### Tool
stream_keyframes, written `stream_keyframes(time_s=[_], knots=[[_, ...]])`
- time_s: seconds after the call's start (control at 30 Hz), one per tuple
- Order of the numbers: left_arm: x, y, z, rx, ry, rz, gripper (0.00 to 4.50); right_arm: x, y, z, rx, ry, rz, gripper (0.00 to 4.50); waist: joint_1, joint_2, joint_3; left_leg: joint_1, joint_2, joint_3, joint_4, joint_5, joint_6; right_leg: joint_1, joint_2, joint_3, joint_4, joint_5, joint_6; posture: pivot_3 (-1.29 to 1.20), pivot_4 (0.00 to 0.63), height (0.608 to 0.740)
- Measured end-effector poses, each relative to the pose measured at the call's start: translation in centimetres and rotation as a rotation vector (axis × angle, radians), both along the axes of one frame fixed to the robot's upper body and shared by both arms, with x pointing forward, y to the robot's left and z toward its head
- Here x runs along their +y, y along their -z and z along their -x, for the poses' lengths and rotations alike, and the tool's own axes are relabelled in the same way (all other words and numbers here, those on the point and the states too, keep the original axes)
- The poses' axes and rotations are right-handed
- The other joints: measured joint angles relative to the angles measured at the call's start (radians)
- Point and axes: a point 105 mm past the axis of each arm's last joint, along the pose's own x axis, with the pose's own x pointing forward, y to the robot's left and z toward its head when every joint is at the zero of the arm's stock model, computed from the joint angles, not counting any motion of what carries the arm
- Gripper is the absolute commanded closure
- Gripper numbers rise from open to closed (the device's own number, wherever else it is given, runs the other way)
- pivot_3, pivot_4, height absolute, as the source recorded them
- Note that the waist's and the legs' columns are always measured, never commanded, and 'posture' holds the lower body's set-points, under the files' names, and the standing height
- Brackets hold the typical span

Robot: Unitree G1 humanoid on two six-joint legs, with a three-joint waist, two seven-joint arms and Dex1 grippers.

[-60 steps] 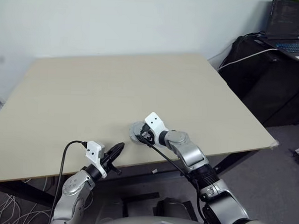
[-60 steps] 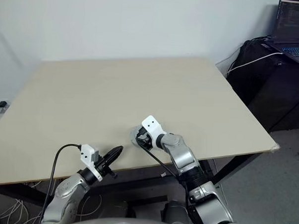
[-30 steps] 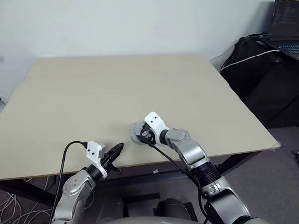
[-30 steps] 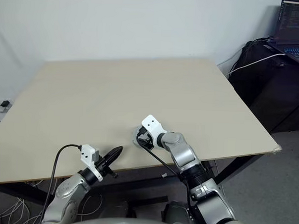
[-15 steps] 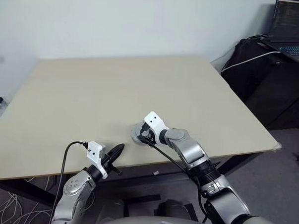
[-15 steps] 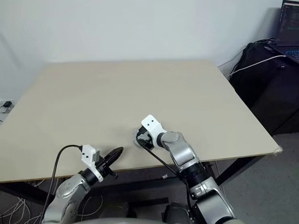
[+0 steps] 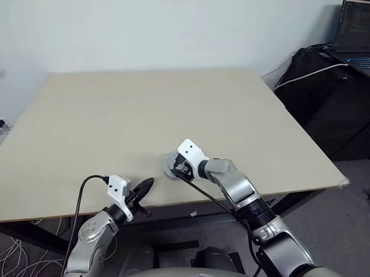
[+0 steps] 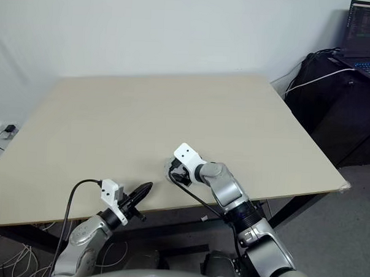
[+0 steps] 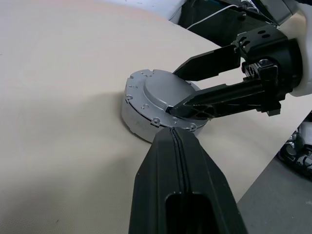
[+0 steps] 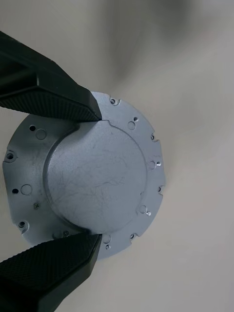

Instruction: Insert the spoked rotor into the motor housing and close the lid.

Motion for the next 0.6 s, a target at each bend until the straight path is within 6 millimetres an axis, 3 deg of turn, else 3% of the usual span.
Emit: stream_keyframes(time_s=[0.6], knots=[[0.22, 0.03, -0.19, -0.004, -0.011, 0.003, 4.48, -0.35, 0.1, -0.4, 0.048, 0.044, 0.001, 1.26, 0.001, 0.0, -0.002, 0.0, 0.0, 0.0, 0.0, 0.0, 0.0, 0.0, -0.001, 0.0, 0.0, 0.0, 0.0, 0.0, 0.0, 0.74]])
